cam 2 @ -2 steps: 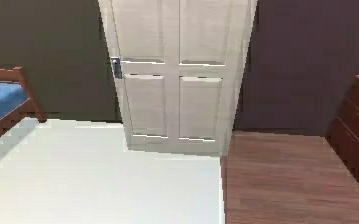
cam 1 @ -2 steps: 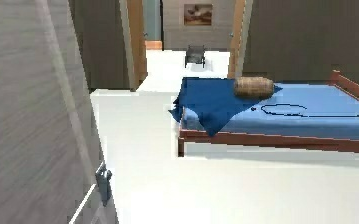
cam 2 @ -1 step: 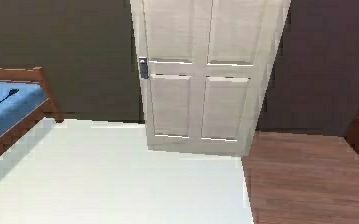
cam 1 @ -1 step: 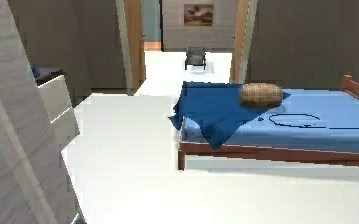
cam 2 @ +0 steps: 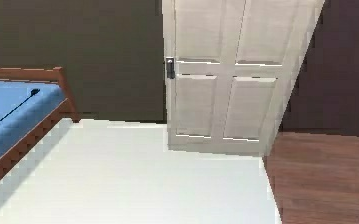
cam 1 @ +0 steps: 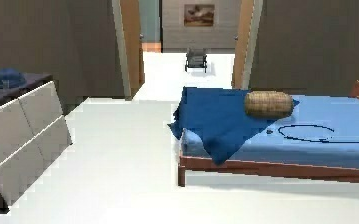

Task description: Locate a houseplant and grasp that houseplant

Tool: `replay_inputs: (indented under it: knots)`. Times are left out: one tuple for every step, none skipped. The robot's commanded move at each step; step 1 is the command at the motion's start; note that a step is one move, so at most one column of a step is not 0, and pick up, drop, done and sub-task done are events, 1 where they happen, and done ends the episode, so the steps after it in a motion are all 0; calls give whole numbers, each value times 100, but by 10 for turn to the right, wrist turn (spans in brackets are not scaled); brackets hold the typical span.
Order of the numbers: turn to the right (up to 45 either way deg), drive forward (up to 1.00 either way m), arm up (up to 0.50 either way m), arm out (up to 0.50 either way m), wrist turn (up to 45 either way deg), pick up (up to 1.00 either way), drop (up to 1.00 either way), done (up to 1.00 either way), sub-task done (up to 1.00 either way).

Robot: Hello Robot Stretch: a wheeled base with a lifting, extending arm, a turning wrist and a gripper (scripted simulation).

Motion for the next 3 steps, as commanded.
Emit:
replay_inputs:
  knots:
    - [450,0,0,0,0,0,0,0,0]
    - [450,0,0,0,0,0,0,0,0]
    - [60,0,0,0,0,0,0,0,0]
